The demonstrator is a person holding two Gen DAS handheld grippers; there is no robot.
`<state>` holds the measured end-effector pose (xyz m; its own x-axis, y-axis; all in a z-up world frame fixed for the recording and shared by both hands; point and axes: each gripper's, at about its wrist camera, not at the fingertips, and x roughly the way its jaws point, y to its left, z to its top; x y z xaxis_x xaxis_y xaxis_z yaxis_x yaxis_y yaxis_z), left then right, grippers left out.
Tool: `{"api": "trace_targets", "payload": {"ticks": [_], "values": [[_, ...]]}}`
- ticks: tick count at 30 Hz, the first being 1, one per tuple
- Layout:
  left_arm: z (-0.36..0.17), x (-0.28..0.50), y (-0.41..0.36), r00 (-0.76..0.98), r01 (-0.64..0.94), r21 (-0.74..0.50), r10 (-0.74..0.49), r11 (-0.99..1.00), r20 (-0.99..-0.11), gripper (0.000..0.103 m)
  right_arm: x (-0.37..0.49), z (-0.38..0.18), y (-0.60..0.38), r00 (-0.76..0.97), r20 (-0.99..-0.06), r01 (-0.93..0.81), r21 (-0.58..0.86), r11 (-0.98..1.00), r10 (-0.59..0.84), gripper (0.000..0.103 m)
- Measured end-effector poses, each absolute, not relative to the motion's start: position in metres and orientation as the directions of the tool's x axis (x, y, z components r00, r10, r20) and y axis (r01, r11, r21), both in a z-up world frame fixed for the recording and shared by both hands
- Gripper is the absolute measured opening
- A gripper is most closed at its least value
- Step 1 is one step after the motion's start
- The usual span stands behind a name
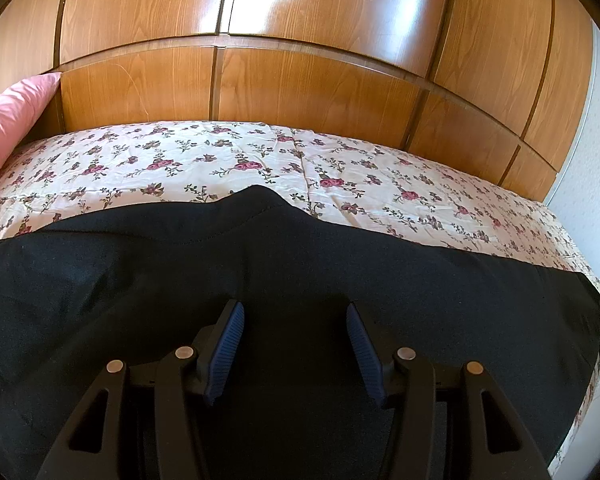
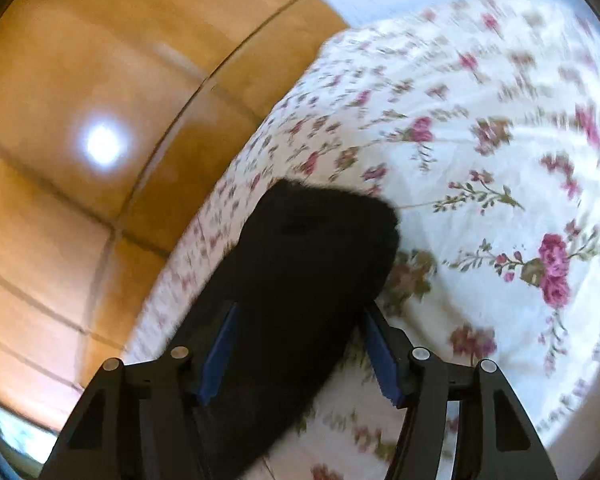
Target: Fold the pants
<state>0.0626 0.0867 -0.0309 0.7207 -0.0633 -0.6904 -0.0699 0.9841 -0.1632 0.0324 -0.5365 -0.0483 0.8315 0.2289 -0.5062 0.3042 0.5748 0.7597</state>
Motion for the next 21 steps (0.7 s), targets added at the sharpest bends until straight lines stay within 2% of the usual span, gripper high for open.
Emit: {"api": "trace_targets", "payload": {"ticks": [3,7,9,10,15,21], "values": [[-0.031,0.063,0.087,0.721,-0.069,-0.163,-0.063,0.984,-0.69,0.054,0.038,-0.052,-0.547,0.852,-0.474,0.292,0.782,0.551,0.222,0.051],[-0.031,0.063,0.086,0.721,-0.07,-0.158,-0.059,0.985,-0.691,0.054,0.046,-0.049,-0.544,0.85,-0.475,0.265,0.76,0.593,0.228,0.048],[-0.031,0.063,0.087,0.721,-0.07,-0.158,-0.06,0.985,-0.691,0.054,0.052,-0.048,-0.542,0.836,-0.498,0.268,0.737,0.621,0.231,0.036],[-0.031,0.063,0.087,0.721,-0.07,-0.16,-0.061,0.985,-0.691,0.054,0.054,-0.047,-0.542,0.83,-0.506,0.271,0.734,0.622,0.236,0.034],[-0.032,0.063,0.088,0.721,-0.068,-0.169,-0.069,0.983,-0.69,0.055,0.053,-0.037,-0.541,0.831,-0.507,0.288,0.742,0.606,0.226,0.027],[-0.032,0.062,0.089,0.725,-0.066,-0.186,-0.081,0.98,-0.684,0.055,0.046,0.014,-0.509,0.866,-0.464,0.216,0.682,0.699,0.185,0.026]]}}
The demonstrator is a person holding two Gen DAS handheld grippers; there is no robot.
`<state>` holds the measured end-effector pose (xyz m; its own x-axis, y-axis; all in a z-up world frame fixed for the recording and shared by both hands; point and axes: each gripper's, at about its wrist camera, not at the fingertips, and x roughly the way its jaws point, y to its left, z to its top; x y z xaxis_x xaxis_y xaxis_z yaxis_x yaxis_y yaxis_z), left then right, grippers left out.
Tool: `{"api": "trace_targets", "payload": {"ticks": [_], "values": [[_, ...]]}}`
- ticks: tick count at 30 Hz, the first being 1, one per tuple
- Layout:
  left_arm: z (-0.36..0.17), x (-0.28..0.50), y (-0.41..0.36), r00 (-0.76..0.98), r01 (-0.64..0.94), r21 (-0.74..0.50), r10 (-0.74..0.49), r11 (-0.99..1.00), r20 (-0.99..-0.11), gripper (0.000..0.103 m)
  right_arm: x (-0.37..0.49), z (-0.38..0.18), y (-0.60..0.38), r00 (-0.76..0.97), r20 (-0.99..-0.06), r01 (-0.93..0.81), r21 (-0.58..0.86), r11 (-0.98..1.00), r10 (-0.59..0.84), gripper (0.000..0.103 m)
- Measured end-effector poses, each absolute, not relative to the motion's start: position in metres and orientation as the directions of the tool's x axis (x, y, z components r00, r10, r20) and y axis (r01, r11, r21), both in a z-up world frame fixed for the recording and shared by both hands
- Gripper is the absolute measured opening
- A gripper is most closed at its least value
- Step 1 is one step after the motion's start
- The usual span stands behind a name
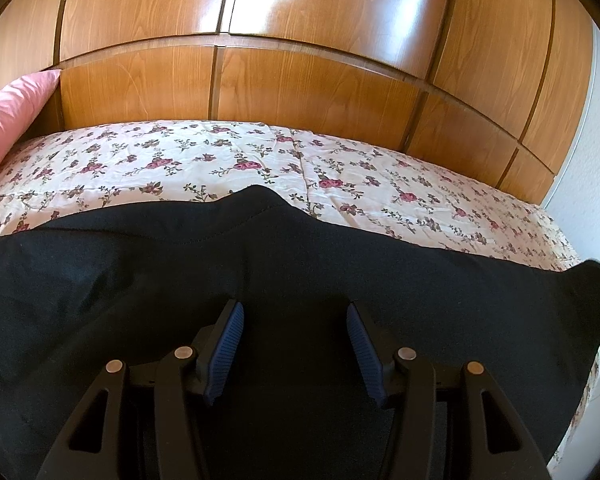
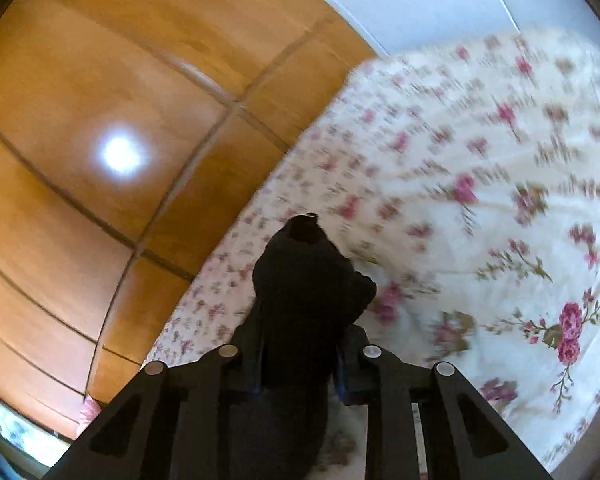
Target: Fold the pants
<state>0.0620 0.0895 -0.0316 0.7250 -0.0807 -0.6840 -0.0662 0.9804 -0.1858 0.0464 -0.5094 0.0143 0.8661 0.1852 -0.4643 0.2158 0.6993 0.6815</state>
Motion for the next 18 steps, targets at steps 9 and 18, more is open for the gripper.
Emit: {"api": "trace_targets", "payload": {"ticks": [9,18], "values": [[-0.032,0.058,0.101,0.743,-0.063,-0.288,-0.148,0.955,-0.652,0.055,0.038,0.09,-0.415,0.9,-0.407,0.072,0.491,0.868,0.155,0.025],[-0.032,0.055,0.108,0.755,-0.058,-0.349,-0.188,0.935,-0.629,0.055,0.021,0.115,-0.275,0.879,-0.391,-0.22,0.181,0.959,0.275,0.025]]}}
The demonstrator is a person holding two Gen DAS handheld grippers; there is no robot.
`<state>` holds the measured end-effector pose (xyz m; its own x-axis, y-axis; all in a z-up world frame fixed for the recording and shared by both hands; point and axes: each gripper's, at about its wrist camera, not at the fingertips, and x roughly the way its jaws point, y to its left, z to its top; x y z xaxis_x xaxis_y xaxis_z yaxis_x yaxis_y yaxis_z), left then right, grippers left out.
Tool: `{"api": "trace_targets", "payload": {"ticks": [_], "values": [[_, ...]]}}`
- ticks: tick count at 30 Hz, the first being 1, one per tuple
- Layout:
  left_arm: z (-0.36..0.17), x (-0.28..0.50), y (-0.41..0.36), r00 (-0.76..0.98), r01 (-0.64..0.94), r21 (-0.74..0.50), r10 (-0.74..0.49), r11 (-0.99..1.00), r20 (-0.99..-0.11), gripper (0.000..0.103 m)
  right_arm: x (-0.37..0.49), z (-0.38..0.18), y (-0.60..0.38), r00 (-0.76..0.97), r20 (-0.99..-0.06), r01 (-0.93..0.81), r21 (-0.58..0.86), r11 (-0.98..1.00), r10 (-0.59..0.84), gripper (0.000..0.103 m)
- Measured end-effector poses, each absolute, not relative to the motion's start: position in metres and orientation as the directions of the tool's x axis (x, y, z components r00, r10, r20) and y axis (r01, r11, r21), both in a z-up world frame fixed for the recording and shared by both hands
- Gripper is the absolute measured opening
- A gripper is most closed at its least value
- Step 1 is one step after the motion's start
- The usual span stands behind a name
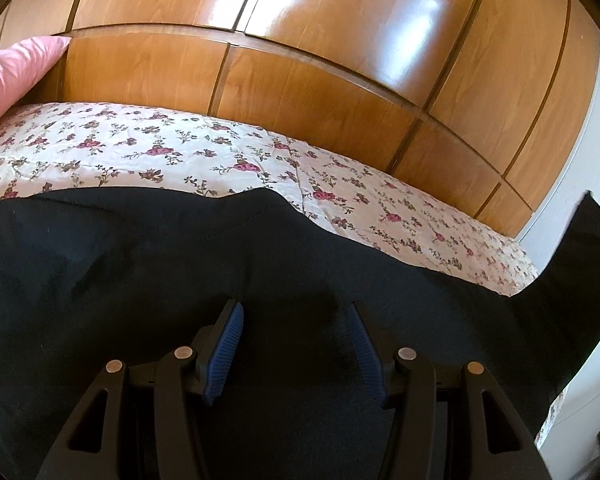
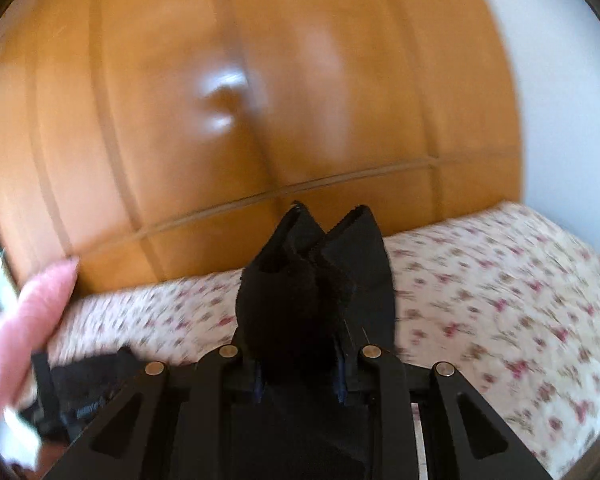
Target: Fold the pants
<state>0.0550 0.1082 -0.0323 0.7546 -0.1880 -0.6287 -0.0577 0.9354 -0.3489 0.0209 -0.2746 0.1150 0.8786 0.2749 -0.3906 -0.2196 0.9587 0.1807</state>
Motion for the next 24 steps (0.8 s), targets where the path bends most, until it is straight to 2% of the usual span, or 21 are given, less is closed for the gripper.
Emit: {"api": "trace_targets", "payload": {"ticks": [10,14,17,20,21,24], "values": [[-0.032,0.052,0.112,0.759,-0.057,-0.371,-0.201,0.927,-0.619,0.055,0.017,0.049,-0.164,0.695,-0.546,-0.508,0.087,0.857,0.467,0.025],[-0.032,0.052,0.111,0.76,-0.057,-0.374,-0.202,0.926,-0.618,0.055,0.018,0.009,-0.135,0.632,-0.638,-0.573,-0.002,0.819,0.441,0.026],[-0.032,0.051,0.113,0.762,-0.057,-0.386,-0.209,0.921,-0.612,0.055,0.011,-0.001,-0.131,0.637,-0.625,-0.596,-0.029,0.802,0.451,0.036],[-0.032,0.051,0.113,0.762,-0.057,-0.386,-0.21,0.921,-0.612,0.055,0.013,0.002,-0.14,0.568,-0.636,-0.634,0.068,0.77,0.523,0.061],[-0.032,0.051,0.113,0.763,-0.056,-0.387,-0.211,0.92,-0.612,0.055,0.012,0.004,-0.144,0.542,-0.636,-0.646,0.104,0.756,0.55,0.064],[-0.032,0.05,0.114,0.765,-0.053,-0.402,-0.221,0.914,-0.605,0.055,0.009,0.017,-0.163,0.508,-0.596,-0.661,0.192,0.725,0.622,0.064]]}}
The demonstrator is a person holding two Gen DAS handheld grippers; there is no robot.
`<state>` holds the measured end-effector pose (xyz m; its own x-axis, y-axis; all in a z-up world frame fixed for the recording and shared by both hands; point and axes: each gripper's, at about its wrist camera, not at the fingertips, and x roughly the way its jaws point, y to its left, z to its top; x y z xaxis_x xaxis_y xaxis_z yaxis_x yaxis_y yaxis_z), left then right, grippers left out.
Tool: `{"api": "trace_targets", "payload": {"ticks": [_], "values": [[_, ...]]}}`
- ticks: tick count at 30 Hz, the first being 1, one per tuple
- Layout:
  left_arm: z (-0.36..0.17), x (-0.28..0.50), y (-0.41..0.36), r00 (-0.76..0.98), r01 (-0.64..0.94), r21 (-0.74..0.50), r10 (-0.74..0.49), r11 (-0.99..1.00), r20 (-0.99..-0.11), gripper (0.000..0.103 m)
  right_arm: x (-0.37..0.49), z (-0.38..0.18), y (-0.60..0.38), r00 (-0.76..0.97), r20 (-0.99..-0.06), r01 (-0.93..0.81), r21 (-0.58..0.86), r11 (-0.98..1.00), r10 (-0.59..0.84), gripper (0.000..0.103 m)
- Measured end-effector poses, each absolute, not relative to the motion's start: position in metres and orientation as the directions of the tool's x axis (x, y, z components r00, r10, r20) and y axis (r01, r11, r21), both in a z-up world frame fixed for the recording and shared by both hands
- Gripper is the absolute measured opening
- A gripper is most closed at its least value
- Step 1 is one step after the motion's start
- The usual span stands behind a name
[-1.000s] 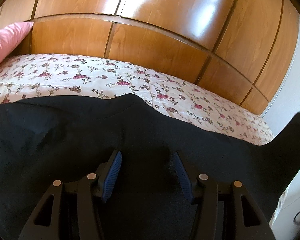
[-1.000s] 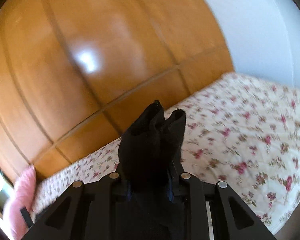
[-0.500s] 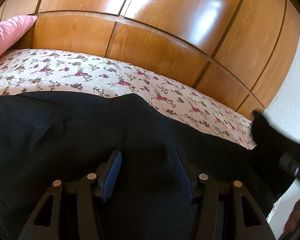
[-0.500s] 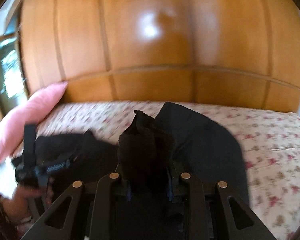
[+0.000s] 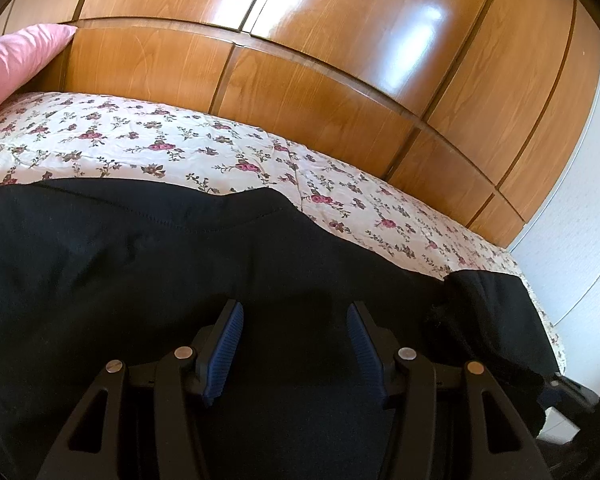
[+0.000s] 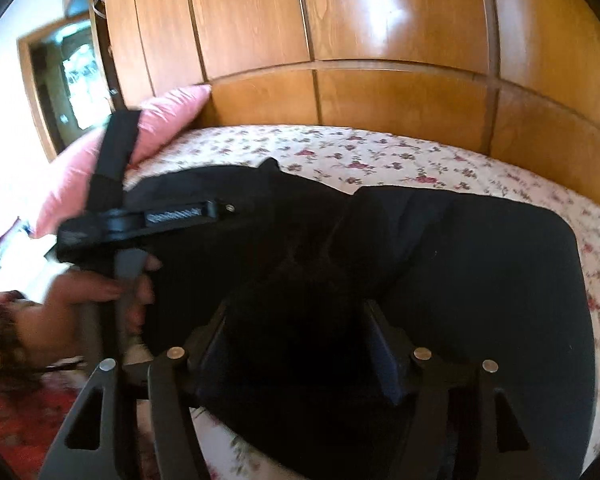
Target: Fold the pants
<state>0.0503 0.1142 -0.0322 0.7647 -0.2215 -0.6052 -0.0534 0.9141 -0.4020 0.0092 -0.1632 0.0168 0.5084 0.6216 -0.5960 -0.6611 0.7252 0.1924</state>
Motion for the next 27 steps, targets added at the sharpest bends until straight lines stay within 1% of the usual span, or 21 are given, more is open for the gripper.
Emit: {"api": "trace_targets", "payload": {"ticks": [2,4,6,7,8,10,11,12,14,17,18,20,21,23,24,26,27], "values": [[-0.032,0.05,0.115,0.767,-0.051,-0.415,-0.23,0.909,-0.599,0.055,0.005,0.032,-0.185,0.529,-0.526,-0.648,0.255,0.718,0.665,0.064],[-0.032,0.049,0.116,0.768,-0.051,-0.418,-0.232,0.907,-0.597,0.055,0.0,0.049,-0.216,0.594,-0.44,-0.613,0.294,0.733,0.673,0.064],[-0.032,0.049,0.115,0.768,-0.052,-0.416,-0.23,0.908,-0.597,0.055,0.004,0.06,-0.242,0.677,-0.378,-0.558,0.295,0.775,0.631,0.064],[-0.032,0.049,0.115,0.768,-0.052,-0.417,-0.23,0.908,-0.597,0.055,0.008,0.063,-0.251,0.718,-0.371,-0.516,0.283,0.808,0.589,0.064],[-0.032,0.049,0.115,0.768,-0.052,-0.418,-0.231,0.907,-0.597,0.055,0.016,0.064,-0.26,0.758,-0.388,-0.454,0.263,0.851,0.524,0.064],[-0.032,0.049,0.116,0.769,-0.051,-0.422,-0.233,0.905,-0.595,0.055,0.039,0.057,-0.273,0.805,-0.458,-0.308,0.219,0.926,0.377,0.062],[-0.032,0.048,0.116,0.77,-0.051,-0.423,-0.234,0.905,-0.594,0.055,0.05,0.051,-0.278,0.809,-0.492,-0.252,0.206,0.946,0.322,0.053],[-0.032,0.049,0.116,0.77,-0.051,-0.424,-0.235,0.904,-0.593,0.055,0.06,0.044,-0.281,0.8,-0.532,-0.208,0.191,0.959,0.279,0.039],[-0.032,0.049,0.117,0.771,-0.05,-0.427,-0.237,0.903,-0.591,0.055,0.072,0.032,-0.276,0.77,-0.583,-0.198,0.167,0.966,0.259,0.026],[-0.033,0.048,0.117,0.772,-0.05,-0.431,-0.239,0.901,-0.589,0.055,0.075,0.02,-0.242,0.744,-0.612,-0.271,0.091,0.958,0.269,0.026],[-0.033,0.048,0.117,0.773,-0.049,-0.433,-0.24,0.9,-0.587,0.055,0.072,0.015,-0.228,0.722,-0.626,-0.315,0.08,0.946,0.294,0.026],[-0.032,0.048,0.117,0.774,-0.049,-0.436,-0.242,0.898,-0.585,0.055,0.068,0.002,-0.204,0.667,-0.648,-0.403,0.1,0.91,0.367,0.026],[-0.032,0.047,0.118,0.775,-0.048,-0.44,-0.245,0.897,-0.583,0.055,0.065,-0.001,-0.196,0.678,-0.647,-0.414,0.056,0.909,0.349,0.026],[-0.032,0.047,0.118,0.777,-0.047,-0.449,-0.25,0.892,-0.578,0.055,0.056,-0.006,-0.178,0.724,-0.629,-0.42,-0.076,0.904,0.283,0.026],[-0.033,0.047,0.119,0.778,-0.046,-0.456,-0.254,0.889,-0.574,0.055,0.055,-0.006,-0.175,0.73,-0.625,-0.418,-0.089,0.904,0.276,0.023],[-0.033,0.047,0.12,0.779,-0.046,-0.459,-0.255,0.887,-0.572,0.055,0.056,-0.004,-0.176,0.706,-0.634,-0.431,-0.031,0.902,0.316,0.019],[-0.032,0.047,0.119,0.78,-0.049,-0.456,-0.251,0.889,-0.573,0.055,0.058,-0.004,-0.175,0.695,-0.64,-0.438,-0.018,0.899,0.326,0.018]]}}
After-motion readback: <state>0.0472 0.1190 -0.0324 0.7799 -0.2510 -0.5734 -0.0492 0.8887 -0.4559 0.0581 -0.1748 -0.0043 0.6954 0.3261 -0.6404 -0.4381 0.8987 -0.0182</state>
